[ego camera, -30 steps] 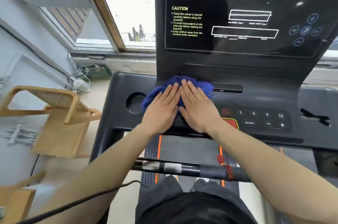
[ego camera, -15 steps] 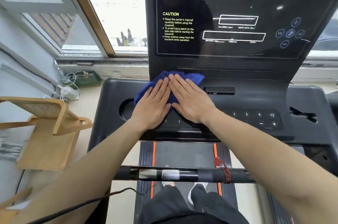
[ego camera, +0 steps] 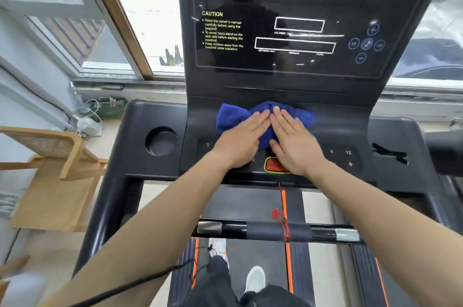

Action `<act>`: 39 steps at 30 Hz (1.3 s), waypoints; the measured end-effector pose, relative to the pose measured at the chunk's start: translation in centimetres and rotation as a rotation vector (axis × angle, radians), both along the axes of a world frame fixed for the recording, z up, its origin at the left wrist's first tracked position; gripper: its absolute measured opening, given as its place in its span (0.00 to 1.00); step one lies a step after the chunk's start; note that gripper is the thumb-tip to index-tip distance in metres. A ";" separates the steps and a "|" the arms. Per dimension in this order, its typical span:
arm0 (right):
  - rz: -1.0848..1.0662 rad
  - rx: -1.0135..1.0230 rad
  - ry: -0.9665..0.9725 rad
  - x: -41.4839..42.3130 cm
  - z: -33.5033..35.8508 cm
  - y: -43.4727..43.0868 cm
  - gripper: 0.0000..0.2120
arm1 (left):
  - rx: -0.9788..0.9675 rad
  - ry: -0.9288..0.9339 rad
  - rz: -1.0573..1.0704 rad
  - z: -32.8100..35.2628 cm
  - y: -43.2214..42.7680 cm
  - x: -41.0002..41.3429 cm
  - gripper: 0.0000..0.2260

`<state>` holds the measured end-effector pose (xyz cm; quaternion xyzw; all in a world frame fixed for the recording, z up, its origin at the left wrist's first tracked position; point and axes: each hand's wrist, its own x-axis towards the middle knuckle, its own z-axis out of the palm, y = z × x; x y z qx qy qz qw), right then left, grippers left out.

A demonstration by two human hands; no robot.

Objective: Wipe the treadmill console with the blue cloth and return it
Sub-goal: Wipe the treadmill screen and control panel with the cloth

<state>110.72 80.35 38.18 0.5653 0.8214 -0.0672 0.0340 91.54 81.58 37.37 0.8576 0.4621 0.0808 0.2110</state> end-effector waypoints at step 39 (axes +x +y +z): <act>0.194 -0.005 0.111 -8.9 -2.7 -6.1 0.30 | 0.147 0.252 0.248 -2.8 -10.8 -6.8 0.24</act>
